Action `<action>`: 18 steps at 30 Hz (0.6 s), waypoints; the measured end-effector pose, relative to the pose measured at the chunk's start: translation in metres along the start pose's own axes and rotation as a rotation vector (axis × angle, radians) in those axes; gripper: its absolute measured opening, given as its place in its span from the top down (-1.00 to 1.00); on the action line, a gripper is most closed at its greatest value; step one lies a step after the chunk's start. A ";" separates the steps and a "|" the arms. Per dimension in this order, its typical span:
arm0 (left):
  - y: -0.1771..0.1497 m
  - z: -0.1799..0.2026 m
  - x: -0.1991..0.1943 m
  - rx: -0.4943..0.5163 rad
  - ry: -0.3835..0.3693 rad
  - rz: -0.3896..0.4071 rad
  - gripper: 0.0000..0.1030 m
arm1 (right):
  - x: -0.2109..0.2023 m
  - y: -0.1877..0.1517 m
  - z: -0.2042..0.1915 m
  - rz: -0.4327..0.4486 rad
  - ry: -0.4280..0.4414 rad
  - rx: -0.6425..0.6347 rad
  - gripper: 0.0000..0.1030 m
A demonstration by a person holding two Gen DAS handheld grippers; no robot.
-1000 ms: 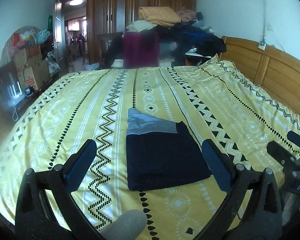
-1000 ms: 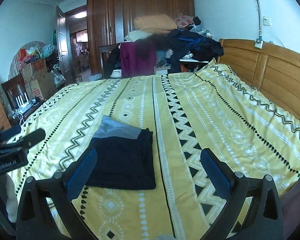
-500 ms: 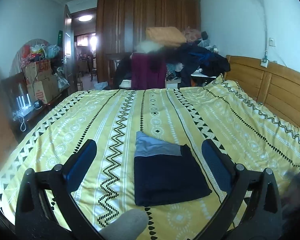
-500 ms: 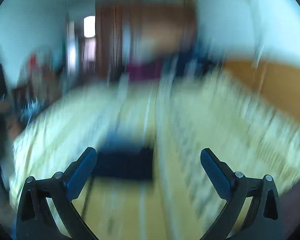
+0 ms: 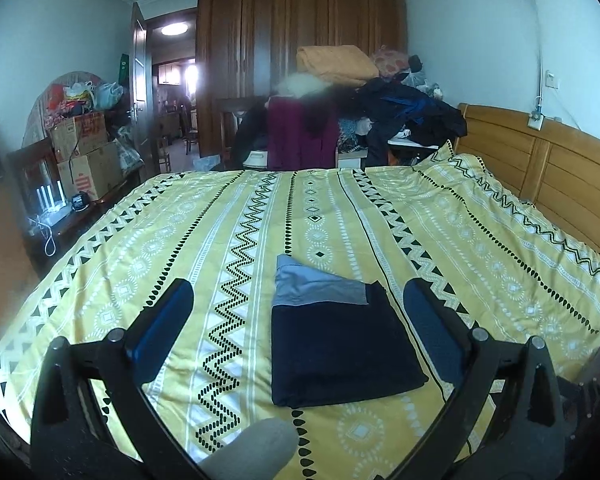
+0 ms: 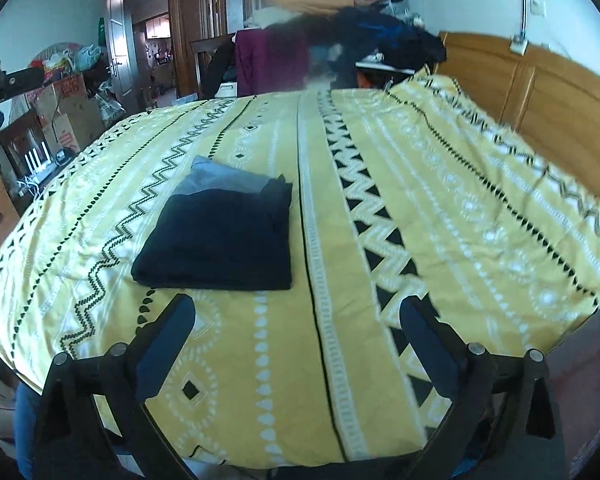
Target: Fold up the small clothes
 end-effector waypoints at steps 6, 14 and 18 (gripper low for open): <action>0.000 0.000 0.000 0.002 0.030 0.001 -1.00 | -0.010 0.016 -0.001 0.052 -0.032 -0.048 -1.00; 0.010 -0.001 -0.009 0.010 0.061 0.046 -1.00 | -0.028 0.050 0.003 0.085 0.140 0.017 -1.00; 0.018 -0.005 -0.014 -0.019 0.050 0.073 -1.00 | -0.092 0.124 0.008 0.284 0.268 0.052 -1.00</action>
Point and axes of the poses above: each gripper's, at about its wrist camera, not at the fingertips, and x roughly the way its jaws point, z to its right, y to its top, the point moved 6 cm from there along x, roughly the way its jaws point
